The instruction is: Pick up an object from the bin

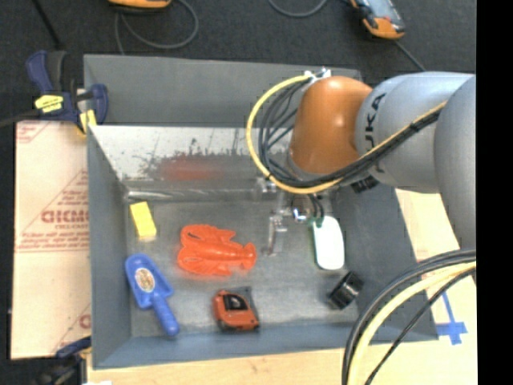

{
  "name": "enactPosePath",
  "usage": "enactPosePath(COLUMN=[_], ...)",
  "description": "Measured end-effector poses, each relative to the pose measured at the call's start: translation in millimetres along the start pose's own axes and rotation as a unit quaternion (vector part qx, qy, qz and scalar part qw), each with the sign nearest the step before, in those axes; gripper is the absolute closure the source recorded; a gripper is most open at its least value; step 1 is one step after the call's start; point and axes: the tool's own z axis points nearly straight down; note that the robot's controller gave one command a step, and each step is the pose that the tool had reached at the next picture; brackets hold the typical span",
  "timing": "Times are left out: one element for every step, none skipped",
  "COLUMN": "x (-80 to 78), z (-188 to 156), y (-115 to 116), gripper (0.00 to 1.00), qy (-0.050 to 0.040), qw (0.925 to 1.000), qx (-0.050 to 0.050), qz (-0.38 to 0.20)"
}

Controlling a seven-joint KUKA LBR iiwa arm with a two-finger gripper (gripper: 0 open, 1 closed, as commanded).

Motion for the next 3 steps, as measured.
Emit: enactPosePath(x=[18.0, 40.6, 41.6], z=[50.0, 57.9, 55.0], y=[28.7, 35.7, 51.2], gripper=[0.00, 0.00, 0.00], qy=[0.0052, -0.0015, -0.0008], qw=[0.9999, 1.0000, 1.0000], qx=[0.000, 0.000, 0.001], qz=[0.013, 0.004, -0.002])
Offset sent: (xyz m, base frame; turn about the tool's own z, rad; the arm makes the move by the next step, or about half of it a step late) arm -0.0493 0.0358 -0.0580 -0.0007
